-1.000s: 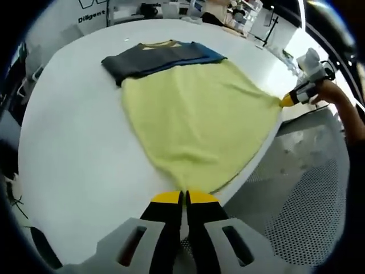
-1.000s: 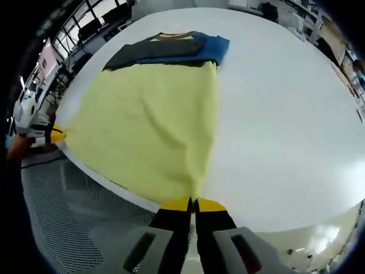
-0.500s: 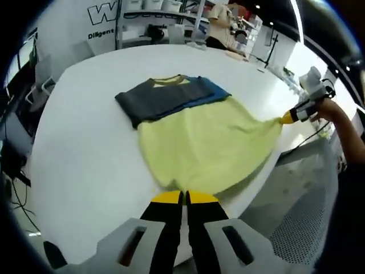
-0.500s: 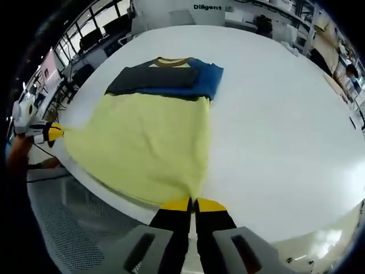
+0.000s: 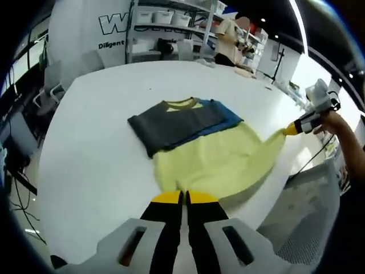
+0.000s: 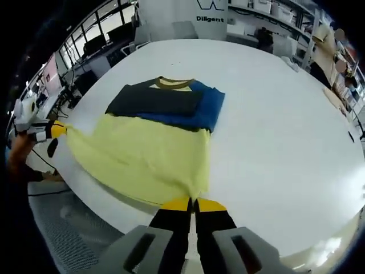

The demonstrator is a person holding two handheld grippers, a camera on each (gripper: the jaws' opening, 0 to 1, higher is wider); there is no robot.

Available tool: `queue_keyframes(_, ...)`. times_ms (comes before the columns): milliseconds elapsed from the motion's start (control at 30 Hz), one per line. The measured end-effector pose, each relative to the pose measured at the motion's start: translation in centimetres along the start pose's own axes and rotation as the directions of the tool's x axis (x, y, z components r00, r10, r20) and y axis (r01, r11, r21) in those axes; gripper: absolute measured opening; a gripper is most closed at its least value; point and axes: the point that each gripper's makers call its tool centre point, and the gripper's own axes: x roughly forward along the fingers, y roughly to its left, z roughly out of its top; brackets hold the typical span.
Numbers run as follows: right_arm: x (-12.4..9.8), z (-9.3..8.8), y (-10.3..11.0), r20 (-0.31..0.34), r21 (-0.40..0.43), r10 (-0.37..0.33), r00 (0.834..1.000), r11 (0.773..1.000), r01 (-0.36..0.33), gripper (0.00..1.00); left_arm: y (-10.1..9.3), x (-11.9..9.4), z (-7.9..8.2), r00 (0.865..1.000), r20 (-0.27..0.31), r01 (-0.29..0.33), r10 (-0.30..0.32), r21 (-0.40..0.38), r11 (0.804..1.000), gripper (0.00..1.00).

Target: Fold the garment on the visible template until the final outline fits inside the template.

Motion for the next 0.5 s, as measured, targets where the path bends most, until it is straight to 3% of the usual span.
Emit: queue_keyframes(500,-0.6,5.7,-1.6,0.087,-0.005,-0.024,0.996,1.000,0.024,0.00,2.1,1.2,4.3,0.997,0.061,-0.036,0.036,-0.004,0.999,0.00)
